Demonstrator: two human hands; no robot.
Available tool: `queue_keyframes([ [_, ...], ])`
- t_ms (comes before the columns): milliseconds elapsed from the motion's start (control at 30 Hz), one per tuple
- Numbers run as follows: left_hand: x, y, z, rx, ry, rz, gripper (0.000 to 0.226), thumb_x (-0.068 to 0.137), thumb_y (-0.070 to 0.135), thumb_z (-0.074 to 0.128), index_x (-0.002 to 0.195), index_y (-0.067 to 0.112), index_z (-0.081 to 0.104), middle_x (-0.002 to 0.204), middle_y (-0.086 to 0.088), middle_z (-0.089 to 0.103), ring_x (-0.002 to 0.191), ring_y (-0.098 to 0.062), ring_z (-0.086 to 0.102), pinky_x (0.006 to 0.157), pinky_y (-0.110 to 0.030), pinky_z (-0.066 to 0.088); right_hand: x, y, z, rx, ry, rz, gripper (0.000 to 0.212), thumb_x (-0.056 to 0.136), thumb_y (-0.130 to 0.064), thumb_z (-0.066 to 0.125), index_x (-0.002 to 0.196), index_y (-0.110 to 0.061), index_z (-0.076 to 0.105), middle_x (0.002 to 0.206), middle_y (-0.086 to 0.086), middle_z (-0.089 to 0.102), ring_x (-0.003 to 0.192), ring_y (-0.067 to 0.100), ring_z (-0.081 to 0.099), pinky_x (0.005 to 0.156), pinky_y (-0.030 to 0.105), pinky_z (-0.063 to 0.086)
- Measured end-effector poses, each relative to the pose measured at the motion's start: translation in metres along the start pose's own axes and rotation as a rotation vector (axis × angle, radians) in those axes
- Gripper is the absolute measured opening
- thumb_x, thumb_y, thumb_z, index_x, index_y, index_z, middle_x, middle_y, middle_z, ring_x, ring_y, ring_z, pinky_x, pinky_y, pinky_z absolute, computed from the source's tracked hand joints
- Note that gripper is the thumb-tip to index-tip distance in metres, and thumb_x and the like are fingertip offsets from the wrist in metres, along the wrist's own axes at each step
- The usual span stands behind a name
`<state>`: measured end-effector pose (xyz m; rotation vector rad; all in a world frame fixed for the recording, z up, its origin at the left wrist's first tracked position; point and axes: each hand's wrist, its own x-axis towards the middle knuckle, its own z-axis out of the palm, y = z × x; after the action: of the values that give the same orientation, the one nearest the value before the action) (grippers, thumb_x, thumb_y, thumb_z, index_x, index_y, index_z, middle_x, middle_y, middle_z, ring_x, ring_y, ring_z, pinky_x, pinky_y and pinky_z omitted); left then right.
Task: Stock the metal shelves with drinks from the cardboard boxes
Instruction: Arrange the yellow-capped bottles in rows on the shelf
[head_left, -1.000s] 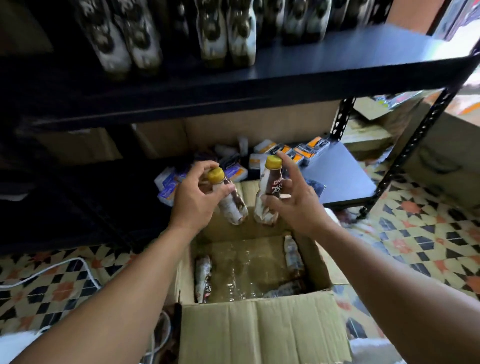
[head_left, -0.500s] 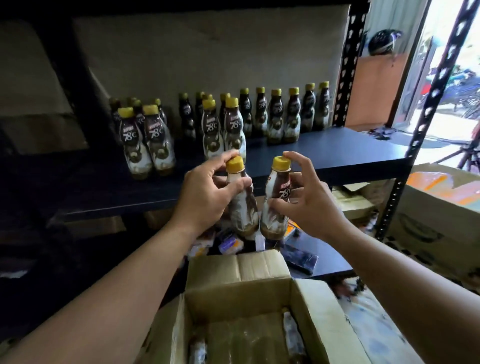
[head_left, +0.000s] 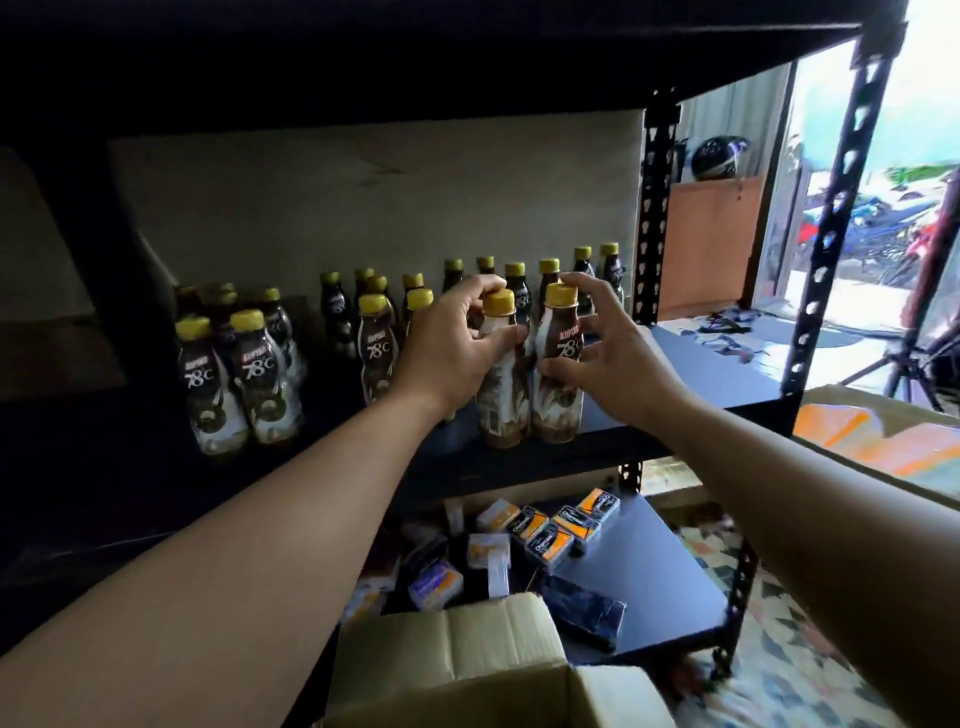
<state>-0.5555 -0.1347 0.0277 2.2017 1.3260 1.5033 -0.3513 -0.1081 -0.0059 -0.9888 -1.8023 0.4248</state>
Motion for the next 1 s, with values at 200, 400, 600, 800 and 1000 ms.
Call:
queue_keyframes([
  [200, 0.025, -0.022, 0.033, -0.001, 0.023, -0.048, 0.057, 0.091, 0.035, 0.074, 0.142, 0.021, 0.054, 0.143, 0.000, 0.058, 0.133, -0.015, 0.050, 0.111, -0.037, 0.044, 0.023, 0.032, 0.002, -0.082, 0.017, 0.013, 0.094, 0.084, -0.020, 0.084, 0.147, -0.059, 0.026, 0.112, -0.010, 0.065, 0.076, 0.027, 0.072, 0.078, 0.045, 0.063],
  [400, 0.030, -0.042, 0.056, 0.018, 0.045, -0.042, 0.064, 0.099, 0.046, 0.060, 0.155, 0.030, 0.036, 0.155, 0.007, 0.046, 0.140, -0.009, 0.042, 0.109, -0.028, 0.037, 0.033, 0.053, 0.011, -0.143, 0.052, 0.000, 0.096, 0.090, -0.033, 0.078, 0.156, -0.057, 0.013, 0.123, 0.003, 0.069, 0.102, 0.027, 0.068, 0.090, 0.042, 0.056],
  [600, 0.005, -0.061, 0.061, 0.015, -0.102, -0.081, 0.103, 0.093, 0.033, 0.071, 0.153, 0.058, -0.008, 0.157, 0.023, 0.029, 0.139, -0.002, 0.036, 0.111, -0.029, 0.036, 0.020, 0.072, 0.012, -0.117, -0.004, 0.056, 0.106, 0.087, -0.043, 0.079, 0.157, -0.056, 0.000, 0.127, -0.003, 0.066, 0.100, 0.016, 0.067, 0.097, 0.042, 0.054],
  [800, -0.007, -0.075, 0.066, 0.033, -0.141, -0.137, 0.106, 0.091, 0.026, 0.075, 0.155, 0.056, -0.004, 0.129, 0.044, 0.035, 0.111, 0.026, 0.039, 0.103, -0.017, 0.035, 0.011, 0.087, 0.018, -0.114, -0.015, 0.017, 0.109, 0.086, -0.038, 0.080, 0.157, -0.054, -0.001, 0.096, -0.017, 0.068, 0.081, 0.006, 0.071, 0.082, 0.039, 0.060],
  [1000, -0.009, -0.070, 0.065, 0.078, -0.149, -0.127, 0.115, 0.089, 0.029, 0.076, 0.150, 0.058, -0.017, 0.154, 0.019, 0.037, 0.122, 0.011, 0.040, 0.102, -0.026, 0.034, 0.007, 0.088, 0.022, -0.122, -0.022, -0.013, 0.111, 0.088, -0.032, 0.079, 0.154, -0.061, -0.006, 0.110, -0.010, 0.069, 0.088, 0.006, 0.071, 0.084, 0.044, 0.061],
])
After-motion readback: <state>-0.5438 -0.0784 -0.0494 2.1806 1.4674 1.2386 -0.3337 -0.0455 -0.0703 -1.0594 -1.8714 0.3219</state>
